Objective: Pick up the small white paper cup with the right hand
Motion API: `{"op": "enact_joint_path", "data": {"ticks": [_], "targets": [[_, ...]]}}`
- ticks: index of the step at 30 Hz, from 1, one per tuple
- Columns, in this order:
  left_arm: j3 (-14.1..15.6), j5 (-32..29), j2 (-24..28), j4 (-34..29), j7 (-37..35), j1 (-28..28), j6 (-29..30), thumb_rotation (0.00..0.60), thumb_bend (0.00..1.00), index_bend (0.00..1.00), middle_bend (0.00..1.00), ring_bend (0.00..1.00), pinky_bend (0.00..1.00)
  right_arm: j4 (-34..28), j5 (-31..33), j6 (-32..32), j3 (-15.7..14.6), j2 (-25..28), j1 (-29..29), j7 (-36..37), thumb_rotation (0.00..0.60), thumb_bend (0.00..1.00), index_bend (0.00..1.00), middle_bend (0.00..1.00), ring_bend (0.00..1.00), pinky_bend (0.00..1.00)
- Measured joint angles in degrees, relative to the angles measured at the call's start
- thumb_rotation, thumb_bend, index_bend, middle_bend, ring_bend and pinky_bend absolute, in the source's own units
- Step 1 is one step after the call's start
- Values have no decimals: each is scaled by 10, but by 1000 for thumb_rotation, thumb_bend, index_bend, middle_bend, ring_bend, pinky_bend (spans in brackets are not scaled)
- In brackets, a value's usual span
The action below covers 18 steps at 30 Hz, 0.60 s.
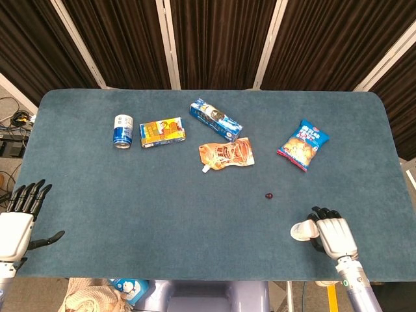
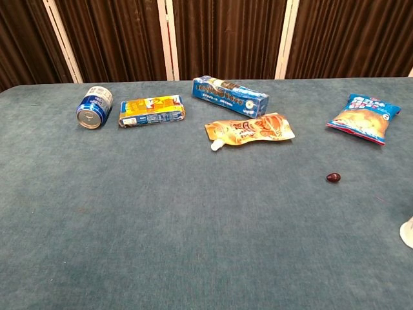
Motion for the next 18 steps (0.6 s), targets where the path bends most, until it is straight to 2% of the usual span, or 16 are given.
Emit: {"op": "enact_joint_path", "data": {"ticks": [8, 13, 18], "targets": [[0, -1, 0, -1, 0, -1, -2, 600, 15, 0, 0, 0, 0, -20, -17, 12, 4, 0, 6, 6, 600, 438, 421, 223, 211, 242], [0, -1, 1, -4, 0, -2, -4, 600, 15, 0, 0, 0, 0, -41, -13, 14, 28, -10, 24, -3, 600, 437, 422, 223, 212, 241], [0, -3, 3, -6, -5, -4, -8, 600, 15, 0, 0, 0, 0, -48, 23, 6, 58, -35, 49, -32, 600, 437, 421, 223, 211, 242]]}}
